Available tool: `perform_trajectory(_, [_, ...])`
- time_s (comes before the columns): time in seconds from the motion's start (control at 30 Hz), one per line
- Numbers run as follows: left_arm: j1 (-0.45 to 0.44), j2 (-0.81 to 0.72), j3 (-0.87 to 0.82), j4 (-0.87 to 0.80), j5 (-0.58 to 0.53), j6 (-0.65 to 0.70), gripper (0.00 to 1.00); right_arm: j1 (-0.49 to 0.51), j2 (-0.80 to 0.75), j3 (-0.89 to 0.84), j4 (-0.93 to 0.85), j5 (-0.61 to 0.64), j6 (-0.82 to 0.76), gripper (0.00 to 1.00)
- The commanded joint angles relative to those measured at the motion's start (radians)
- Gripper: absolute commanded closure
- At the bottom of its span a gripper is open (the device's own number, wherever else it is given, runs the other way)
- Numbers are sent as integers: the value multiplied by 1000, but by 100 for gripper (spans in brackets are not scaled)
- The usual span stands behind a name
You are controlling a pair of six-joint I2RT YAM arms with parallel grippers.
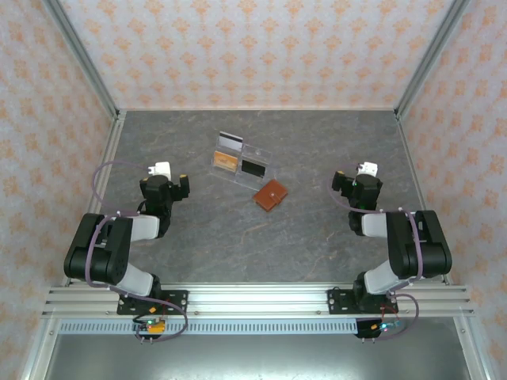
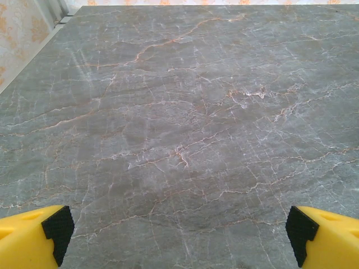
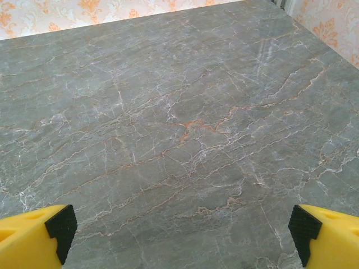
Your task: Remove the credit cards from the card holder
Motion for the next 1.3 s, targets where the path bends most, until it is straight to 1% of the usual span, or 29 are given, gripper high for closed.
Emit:
perform_trajectory(0.0, [-4,7,21,38,-21,11,0,-4,6,21,-2,-6,12,1])
perform_trajectory(0.73, [-5,7,19,40,-20,11,0,-4,3,19,0,-7,13,1])
perform_trajectory(0.83, [-5,-6,18,32,-40,4,0,-4,-33,9,-6,-8,8,1])
perform_trajectory(0.9, [-5,-50,17,0,-60,-5,0,-4,-87,5,-41,11,19,1])
perform_trajectory(0.97, [-5,-123,29,-90,-85,-11,0,-3,-159,14,-114,33,28,1])
perform_trajectory(1.03, [-5,-195,63,-228,-105,-25,0,-3,-234,35,-213,59,49,1])
perform_trajectory(1.07, [-5,-231,81,-298,-116,-36,0,-3,-273,56,-279,88,87,1])
perform_trajectory(1.1, [-5,-264,92,-349,-122,-50,0,-3,-302,83,-356,122,140,1])
perform_trajectory(1.17, [-5,-337,127,-474,-135,-97,0,-3,-325,192,-574,169,253,1])
perform_trajectory(1.27, [-6,-429,173,-633,-117,-178,0,-3,-325,366,-881,169,402,1])
